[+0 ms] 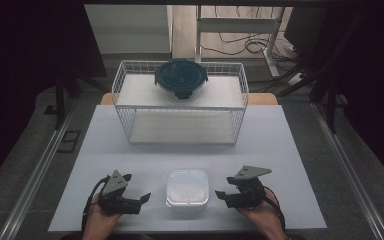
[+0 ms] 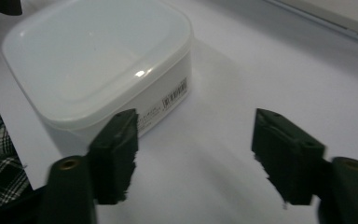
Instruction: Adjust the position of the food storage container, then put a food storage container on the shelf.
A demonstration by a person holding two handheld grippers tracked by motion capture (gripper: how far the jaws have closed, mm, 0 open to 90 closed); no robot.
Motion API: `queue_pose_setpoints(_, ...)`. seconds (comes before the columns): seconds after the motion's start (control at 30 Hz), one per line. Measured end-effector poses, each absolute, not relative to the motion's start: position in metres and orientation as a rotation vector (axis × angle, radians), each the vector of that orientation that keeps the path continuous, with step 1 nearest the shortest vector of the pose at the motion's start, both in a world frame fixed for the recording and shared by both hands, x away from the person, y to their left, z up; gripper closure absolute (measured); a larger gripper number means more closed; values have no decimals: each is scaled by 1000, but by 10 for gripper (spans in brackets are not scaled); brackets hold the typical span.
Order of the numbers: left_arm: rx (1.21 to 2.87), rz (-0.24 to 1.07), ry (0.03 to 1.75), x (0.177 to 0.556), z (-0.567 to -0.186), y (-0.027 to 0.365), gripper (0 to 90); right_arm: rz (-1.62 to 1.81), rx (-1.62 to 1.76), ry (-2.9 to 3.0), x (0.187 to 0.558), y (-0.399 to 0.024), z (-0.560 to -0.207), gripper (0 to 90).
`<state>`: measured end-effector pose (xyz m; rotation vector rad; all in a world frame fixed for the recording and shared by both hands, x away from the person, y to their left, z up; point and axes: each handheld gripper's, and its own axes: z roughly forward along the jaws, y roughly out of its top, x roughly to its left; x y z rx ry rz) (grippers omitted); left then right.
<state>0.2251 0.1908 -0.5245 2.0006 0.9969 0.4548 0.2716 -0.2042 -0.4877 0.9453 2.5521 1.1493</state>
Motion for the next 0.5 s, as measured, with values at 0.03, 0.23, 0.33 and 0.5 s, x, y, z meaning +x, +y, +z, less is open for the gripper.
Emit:
queue_pose_setpoints(0.03,2011,459,997,225,-525,190,48,1144,941,2553,271,-203,-490,247)
queue_pose_setpoints(0.23,1985,411,1009,227,-523,191,41,1181,944,2509,272,-204,-489,143)
queue_pose_setpoints(0.33,1974,362,1018,228,-522,190,28,1211,971,2484,272,-206,-485,117)
queue_pose_setpoints(0.5,1913,274,991,229,-513,187,21,1233,1011,2473,272,-206,-480,98)
